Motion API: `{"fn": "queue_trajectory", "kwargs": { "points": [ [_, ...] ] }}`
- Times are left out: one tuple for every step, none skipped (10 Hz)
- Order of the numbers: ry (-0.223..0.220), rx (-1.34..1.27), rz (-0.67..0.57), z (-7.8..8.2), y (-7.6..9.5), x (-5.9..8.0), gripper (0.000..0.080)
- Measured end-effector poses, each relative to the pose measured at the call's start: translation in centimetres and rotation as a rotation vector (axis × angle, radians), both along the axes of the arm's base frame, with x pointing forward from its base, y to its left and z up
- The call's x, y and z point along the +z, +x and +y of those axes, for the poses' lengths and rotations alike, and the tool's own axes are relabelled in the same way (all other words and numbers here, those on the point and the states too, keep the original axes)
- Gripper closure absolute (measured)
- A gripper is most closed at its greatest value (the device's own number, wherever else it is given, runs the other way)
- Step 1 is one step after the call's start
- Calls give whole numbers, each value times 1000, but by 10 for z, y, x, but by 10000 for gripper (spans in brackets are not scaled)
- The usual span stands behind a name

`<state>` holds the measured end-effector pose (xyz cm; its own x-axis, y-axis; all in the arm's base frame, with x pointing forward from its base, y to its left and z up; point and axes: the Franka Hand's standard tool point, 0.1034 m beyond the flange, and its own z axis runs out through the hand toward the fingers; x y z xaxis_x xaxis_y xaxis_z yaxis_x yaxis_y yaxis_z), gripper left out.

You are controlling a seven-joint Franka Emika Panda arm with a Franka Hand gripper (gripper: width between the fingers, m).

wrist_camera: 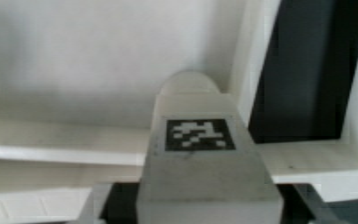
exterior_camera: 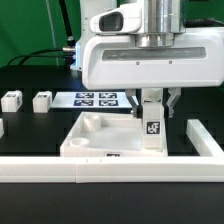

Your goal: Assemble square table

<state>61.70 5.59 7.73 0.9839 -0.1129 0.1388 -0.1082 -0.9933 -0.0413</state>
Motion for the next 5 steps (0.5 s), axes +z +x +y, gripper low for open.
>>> {"fn": "queue_trajectory", "kwargs": {
  "points": [
    [17, -98, -4, 1, 0, 0, 509],
    [33, -198, -4, 3, 0, 0, 509],
    [48, -286, -1, 4, 0, 0, 509],
    [68, -386, 3, 6, 0, 0, 509],
    [81, -467, 6, 7, 0, 0, 509]
  ]
}}
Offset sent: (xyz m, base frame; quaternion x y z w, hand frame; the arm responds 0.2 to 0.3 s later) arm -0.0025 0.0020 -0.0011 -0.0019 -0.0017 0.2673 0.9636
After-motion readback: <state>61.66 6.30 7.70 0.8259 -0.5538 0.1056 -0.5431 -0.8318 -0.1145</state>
